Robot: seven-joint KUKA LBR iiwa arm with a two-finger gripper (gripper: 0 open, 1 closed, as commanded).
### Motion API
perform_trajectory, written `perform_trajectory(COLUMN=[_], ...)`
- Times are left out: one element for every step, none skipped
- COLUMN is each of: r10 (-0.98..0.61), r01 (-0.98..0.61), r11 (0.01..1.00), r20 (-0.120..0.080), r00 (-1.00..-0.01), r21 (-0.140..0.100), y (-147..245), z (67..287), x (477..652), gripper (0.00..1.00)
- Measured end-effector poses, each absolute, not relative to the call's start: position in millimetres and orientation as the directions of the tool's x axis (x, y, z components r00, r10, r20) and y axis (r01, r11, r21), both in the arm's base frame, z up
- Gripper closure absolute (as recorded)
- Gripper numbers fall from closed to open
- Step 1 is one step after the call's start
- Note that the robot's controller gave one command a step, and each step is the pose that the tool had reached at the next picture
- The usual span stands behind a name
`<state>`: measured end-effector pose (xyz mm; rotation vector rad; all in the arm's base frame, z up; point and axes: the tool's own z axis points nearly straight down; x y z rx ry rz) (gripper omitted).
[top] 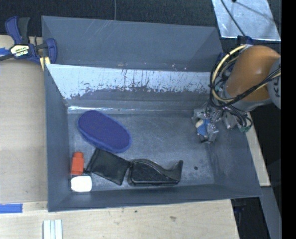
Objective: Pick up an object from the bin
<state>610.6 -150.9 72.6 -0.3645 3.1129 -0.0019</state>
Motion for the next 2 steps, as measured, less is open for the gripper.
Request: perform_trajectory(r10=[-0.23, -0.227], r01=[-0.23, -0.227], r11=[0.973, 0.974], r20=[-0.009, -0.011], r00=[-0.973, -0.974], r21=[-0.004, -0.005], y=[-152, -153], z=[114, 175], x=[612.7, 615.3], gripper=[1.0, 1.0])
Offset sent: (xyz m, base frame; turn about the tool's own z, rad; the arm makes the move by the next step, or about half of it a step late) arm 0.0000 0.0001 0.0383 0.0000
